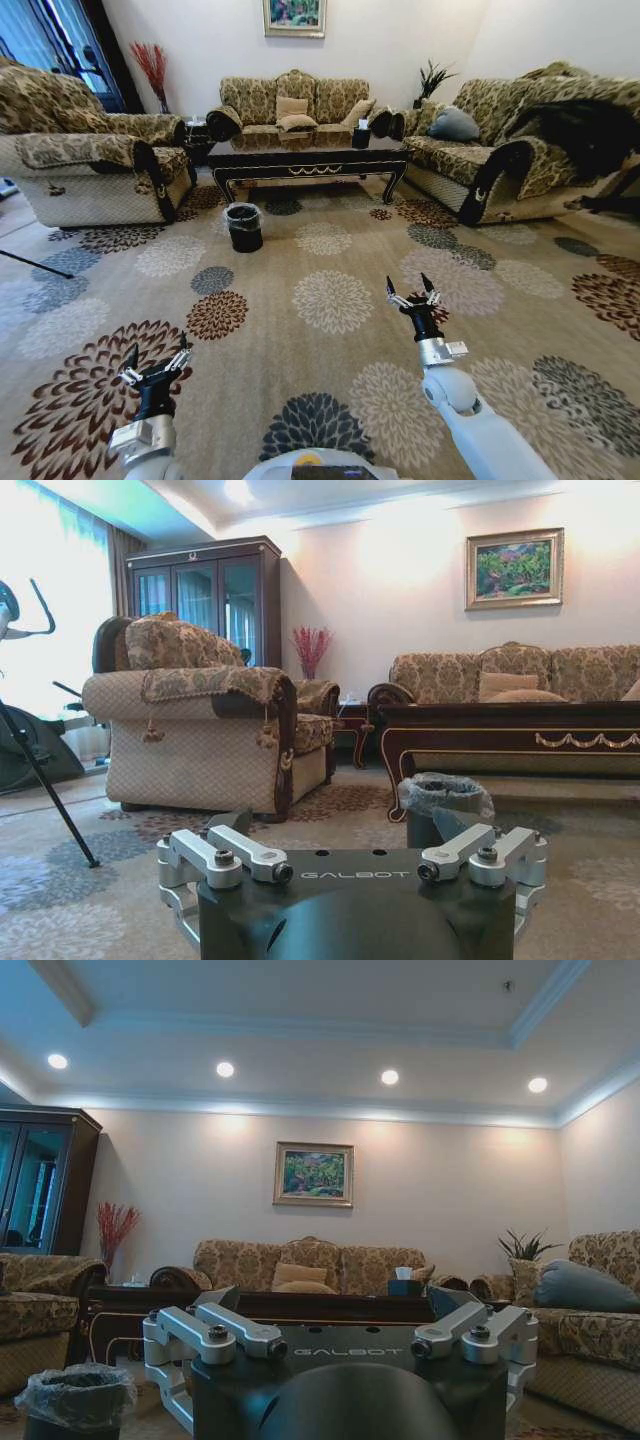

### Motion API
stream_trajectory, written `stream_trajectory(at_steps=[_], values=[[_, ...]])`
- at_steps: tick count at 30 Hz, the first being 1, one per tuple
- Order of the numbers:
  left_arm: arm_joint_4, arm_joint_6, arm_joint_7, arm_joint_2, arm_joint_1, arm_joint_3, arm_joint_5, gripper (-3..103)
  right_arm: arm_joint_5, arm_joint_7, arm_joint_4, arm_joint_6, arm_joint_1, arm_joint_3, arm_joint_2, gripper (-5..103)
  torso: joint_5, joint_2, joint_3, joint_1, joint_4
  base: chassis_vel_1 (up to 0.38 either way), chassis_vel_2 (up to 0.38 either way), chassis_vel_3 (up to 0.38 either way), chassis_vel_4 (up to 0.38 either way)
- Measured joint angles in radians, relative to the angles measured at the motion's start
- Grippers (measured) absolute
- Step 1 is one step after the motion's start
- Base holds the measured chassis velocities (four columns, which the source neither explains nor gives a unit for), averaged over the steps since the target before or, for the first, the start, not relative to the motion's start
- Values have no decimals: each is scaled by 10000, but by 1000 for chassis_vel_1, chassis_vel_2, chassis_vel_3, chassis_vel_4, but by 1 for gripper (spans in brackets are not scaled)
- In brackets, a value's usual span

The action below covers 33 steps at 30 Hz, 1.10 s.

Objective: Move to the front of the table and pick up the trash from the floor, then place it into the trash bin.

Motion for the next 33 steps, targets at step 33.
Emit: stream_trajectory(at_steps=[33], values=[[0,0,-3,0,0,0,0,100,0,0,0,0,0,0,0,100,0,1,0,0,0,-25,2,26,-2]])
